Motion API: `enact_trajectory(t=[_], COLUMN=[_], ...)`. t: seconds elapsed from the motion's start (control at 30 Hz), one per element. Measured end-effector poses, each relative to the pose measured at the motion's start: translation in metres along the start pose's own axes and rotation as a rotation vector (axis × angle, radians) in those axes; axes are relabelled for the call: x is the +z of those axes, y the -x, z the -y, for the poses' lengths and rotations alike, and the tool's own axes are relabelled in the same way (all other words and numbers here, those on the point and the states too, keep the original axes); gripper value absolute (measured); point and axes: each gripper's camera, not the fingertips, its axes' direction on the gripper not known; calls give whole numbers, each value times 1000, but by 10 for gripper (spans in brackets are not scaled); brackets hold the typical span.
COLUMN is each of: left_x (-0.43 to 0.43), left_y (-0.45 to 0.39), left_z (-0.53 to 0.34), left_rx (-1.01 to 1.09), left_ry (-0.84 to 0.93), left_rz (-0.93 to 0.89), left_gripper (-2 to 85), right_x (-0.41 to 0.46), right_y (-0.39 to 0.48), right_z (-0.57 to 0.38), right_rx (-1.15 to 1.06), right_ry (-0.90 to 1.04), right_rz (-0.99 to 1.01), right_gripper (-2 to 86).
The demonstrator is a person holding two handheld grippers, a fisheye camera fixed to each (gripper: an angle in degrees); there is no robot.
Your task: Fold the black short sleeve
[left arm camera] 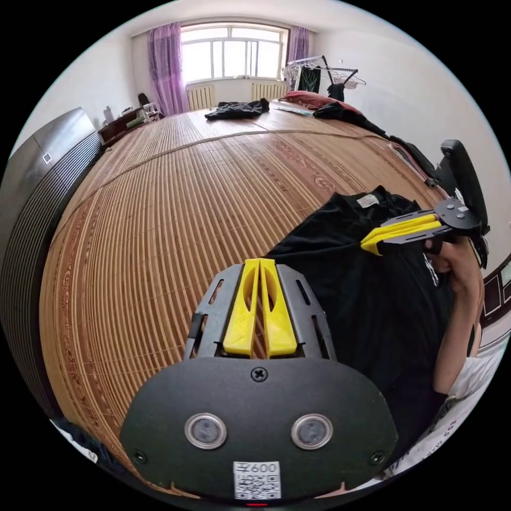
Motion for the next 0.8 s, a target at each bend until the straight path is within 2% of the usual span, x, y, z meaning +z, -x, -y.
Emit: enact_trajectory(t=[0.23, 0.4, 0.5, 0.57, 0.67, 0.73, 0.8], left_x=[-48, -96, -136, -162, -167, -163, -158], left_y=[50, 79, 103, 125, 147, 155, 162], left_z=[-5, -6, -6, -9, -7, -3, 1], left_rx=[-105, -177, -182, -207, -249, -261, -269], left_ry=[-28, -39, -87, -185, -181, -137, -83], left_rz=[-78, -46, -199, -386, -486, -537, -580], left_gripper=[2, 2, 2, 2, 2, 1, 1], right_x=[-7, -19, -43, -57, -48, -35, -19], right_y=[-7, -13, -20, -33, -54, -63, -66], right_z=[-4, -9, -18, -25, -26, -25, -24], right_rx=[-34, -21, -10, -16, -25, -31, -36], right_ry=[-14, -10, -108, -201, -198, -155, -99], right_rz=[-9, -69, -82, 62, 287, 347, 307], right_gripper=[-8, -7, -1, 13, 50, 47, 21])
